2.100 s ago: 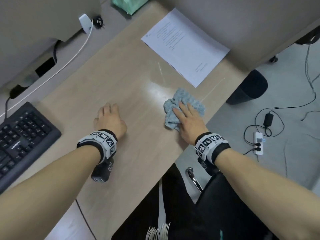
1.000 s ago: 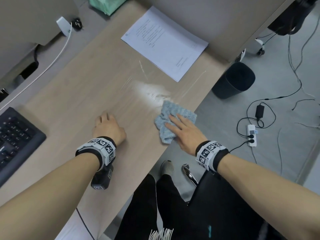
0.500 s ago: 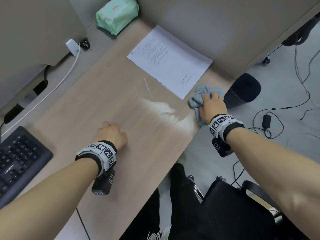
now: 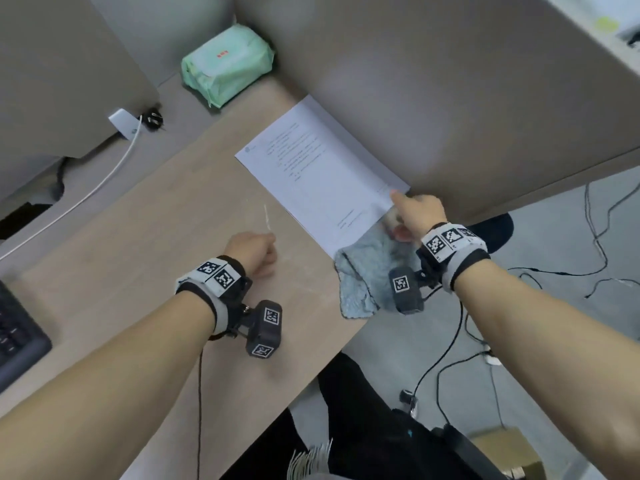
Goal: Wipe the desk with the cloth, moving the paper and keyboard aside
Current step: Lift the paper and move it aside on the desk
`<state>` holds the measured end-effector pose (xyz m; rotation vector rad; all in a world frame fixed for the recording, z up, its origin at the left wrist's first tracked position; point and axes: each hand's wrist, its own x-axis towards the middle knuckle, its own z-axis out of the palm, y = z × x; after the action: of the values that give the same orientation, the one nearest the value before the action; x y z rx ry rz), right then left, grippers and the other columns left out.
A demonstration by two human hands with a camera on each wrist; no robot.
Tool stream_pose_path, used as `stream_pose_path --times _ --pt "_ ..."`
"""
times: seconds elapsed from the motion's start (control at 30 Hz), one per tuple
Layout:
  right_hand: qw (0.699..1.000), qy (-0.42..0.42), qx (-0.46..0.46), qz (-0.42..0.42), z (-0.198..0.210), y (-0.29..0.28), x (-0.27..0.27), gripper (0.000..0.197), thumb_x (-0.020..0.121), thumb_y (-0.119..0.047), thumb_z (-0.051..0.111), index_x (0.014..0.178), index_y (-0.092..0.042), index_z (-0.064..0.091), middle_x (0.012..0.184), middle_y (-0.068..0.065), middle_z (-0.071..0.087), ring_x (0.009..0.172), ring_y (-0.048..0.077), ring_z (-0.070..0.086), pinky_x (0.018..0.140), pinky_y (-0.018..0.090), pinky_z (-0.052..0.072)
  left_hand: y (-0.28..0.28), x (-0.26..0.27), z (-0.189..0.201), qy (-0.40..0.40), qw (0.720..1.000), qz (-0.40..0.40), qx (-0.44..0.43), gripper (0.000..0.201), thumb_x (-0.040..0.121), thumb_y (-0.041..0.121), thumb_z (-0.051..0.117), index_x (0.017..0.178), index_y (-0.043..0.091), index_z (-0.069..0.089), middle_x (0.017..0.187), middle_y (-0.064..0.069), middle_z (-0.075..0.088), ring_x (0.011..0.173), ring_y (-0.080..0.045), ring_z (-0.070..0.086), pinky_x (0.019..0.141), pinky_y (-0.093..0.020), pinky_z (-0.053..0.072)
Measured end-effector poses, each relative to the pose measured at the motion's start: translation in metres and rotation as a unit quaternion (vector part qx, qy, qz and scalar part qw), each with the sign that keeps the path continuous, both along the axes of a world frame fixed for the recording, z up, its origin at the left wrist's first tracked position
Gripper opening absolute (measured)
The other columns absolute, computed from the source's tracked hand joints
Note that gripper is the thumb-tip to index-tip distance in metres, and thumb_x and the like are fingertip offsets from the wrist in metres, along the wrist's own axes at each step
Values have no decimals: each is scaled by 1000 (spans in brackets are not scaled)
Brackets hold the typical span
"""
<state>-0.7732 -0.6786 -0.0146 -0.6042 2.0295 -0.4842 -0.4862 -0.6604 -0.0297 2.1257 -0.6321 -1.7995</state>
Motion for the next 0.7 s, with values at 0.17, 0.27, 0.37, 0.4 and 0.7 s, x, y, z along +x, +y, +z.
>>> stream_pose_path --times 0.17,0.27,0.37,0.4,0.7 --pt "966 -166 44 -191 -6 -31 -10 12 92 -19 61 86 -9 56 84 11 62 72 30 71 70 37 60 -25 -35 -7 69 994 80 19 21 95 22 56 107 5 55 96 -10 63 92 -24 63 77 -40 57" --pt "965 -180 79 -175 -14 -38 -9 14 93 -17 61 86 -7 55 65 8 57 52 21 58 47 27 51 -30 -50 -11 83 992 92 25 25 95 24 57 111 4 55 99 -11 63 100 -26 62 80 -40 56" --pt "978 -152 75 -125 -15 -41 -8 8 92 -11 59 87 -6 58 61 9 53 45 17 47 40 24 41 -31 -57 -13 73 992 101 26 22 95 24 58 106 6 56 96 -10 62 96 -25 62 78 -39 57" --pt "981 -143 65 -115 -14 -41 -6 5 92 -8 58 87 -5 59 62 9 54 46 17 48 41 26 42 -30 -57 -13 66 992 101 28 19 95 25 59 101 7 57 94 -9 61 92 -24 62 77 -38 57" --pt "964 -230 -24 -130 15 -21 36 11 89 8 53 95 0 59 81 14 58 50 17 52 41 23 48 -5 -9 3 72 992 99 -9 23 92 28 62 106 10 63 102 -7 71 95 -24 68 79 -40 58"
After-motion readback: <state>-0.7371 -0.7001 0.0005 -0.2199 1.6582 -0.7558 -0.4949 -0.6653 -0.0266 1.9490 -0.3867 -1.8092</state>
